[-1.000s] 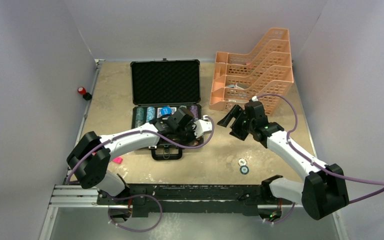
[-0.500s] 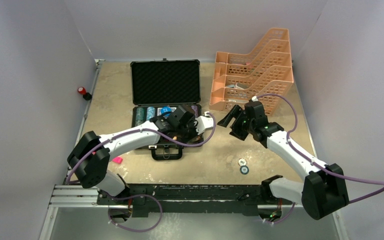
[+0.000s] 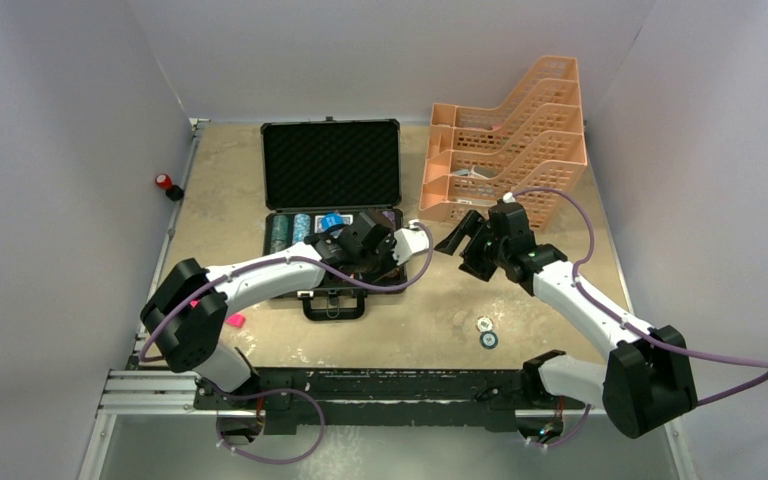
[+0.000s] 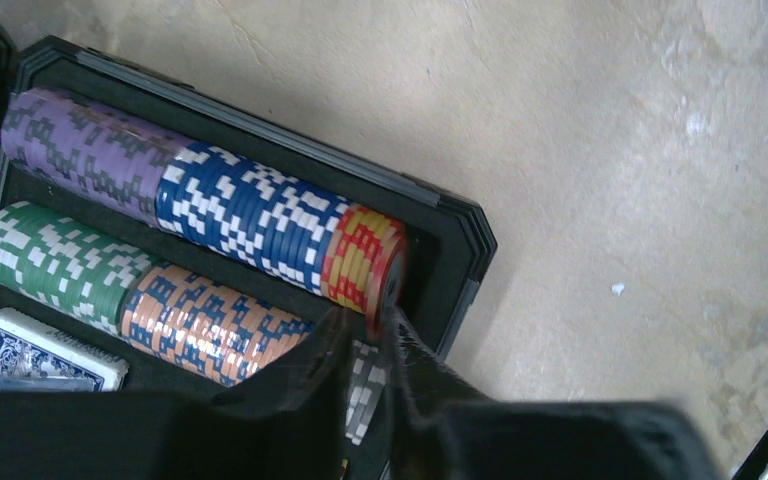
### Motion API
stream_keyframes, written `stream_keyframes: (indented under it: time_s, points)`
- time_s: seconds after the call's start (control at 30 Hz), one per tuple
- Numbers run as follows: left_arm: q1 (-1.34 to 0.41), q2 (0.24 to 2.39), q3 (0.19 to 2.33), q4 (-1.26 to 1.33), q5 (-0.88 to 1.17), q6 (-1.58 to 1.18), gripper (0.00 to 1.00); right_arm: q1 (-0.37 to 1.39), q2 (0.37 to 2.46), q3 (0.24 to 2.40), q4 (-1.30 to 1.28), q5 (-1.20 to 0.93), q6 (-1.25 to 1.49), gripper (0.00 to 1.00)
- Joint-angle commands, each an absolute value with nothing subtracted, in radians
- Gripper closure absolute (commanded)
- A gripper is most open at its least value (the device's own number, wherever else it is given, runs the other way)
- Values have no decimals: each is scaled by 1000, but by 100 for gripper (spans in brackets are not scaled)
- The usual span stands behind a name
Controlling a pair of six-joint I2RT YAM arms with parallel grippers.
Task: Pack up texas hold em set
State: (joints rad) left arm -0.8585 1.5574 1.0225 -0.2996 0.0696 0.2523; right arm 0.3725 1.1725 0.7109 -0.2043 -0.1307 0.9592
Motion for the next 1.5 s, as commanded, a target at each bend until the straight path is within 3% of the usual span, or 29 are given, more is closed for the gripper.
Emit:
stream_keyframes:
  time_s: [0.0, 0.1, 0.63, 0.93, 1.27, 1.47]
  points:
    - [-854, 1576, 1052, -281, 84, 224, 70, 368, 1168, 700, -195, -131, 942, 20]
    - [-853, 1550, 1054, -280, 91, 209, 63, 368, 1164, 700, -209, -118, 932, 20]
    - [-853, 1195, 932, -60, 21, 43, 59, 381, 1177, 720, -594, 225, 965, 19]
    - [-853, 1080, 865, -19, -33, -1, 56, 398, 1228, 678, -642, 229, 1067, 12]
    - [-854, 1033, 843, -13, -68, -16, 55, 446, 1274, 617, -586, 100, 1111, 11]
    - [-854, 1018, 836, -20, -93, -17, 55, 564, 1286, 630, -601, 43, 1147, 13]
